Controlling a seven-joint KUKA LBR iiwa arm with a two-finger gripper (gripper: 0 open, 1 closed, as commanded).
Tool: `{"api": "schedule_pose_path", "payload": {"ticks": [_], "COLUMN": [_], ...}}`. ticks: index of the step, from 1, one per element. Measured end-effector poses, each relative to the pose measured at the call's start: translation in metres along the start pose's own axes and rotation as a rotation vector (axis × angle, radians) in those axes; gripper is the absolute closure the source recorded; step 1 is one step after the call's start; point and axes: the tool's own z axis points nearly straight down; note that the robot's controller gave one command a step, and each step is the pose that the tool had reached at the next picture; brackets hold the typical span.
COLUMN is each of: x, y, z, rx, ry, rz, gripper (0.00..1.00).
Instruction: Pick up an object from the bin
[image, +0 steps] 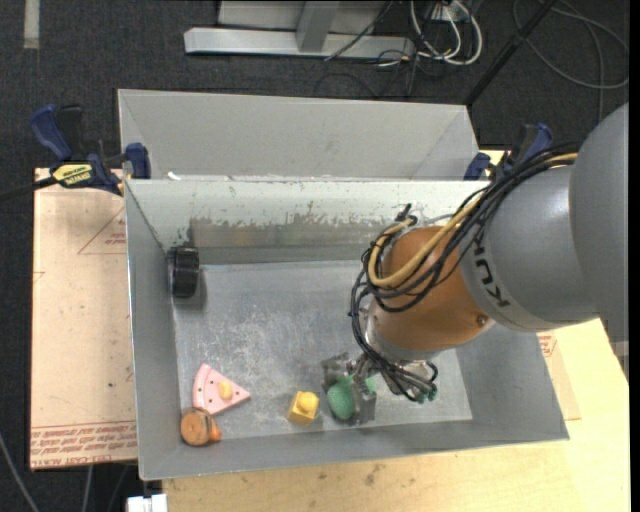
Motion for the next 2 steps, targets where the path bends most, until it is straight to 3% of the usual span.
{"api": "schedule_pose_path", "payload": {"ticks": [2], "x": [0.0001], "y": [0.0001], "z": [0.0000], "rx": [0.000], "ry": [0.001], "rz": [-0.001], "gripper": [1.00]}}
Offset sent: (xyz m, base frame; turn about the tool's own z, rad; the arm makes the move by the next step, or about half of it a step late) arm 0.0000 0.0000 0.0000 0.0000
